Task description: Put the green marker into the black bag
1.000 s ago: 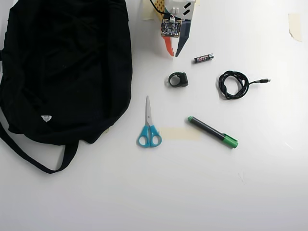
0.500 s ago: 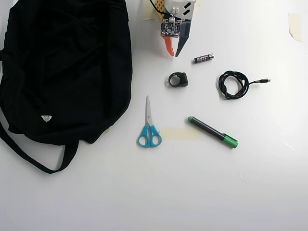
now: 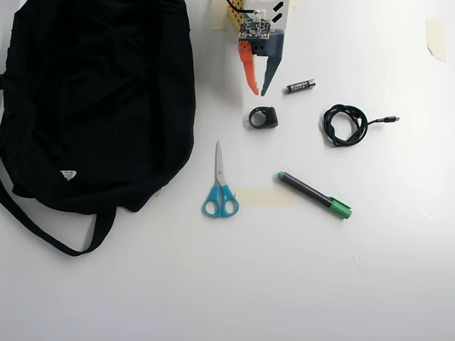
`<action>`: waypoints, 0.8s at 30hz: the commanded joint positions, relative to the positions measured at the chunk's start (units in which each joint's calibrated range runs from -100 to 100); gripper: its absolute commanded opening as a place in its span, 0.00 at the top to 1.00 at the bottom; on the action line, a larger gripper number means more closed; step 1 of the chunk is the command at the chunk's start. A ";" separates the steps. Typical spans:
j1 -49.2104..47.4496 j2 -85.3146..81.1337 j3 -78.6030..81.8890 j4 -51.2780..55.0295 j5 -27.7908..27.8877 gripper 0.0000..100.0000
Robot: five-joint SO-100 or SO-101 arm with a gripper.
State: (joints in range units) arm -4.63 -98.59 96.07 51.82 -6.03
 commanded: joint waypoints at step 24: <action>-2.40 65.14 -66.69 -31.67 0.53 0.98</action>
State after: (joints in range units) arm -6.61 -41.30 40.17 23.57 -5.93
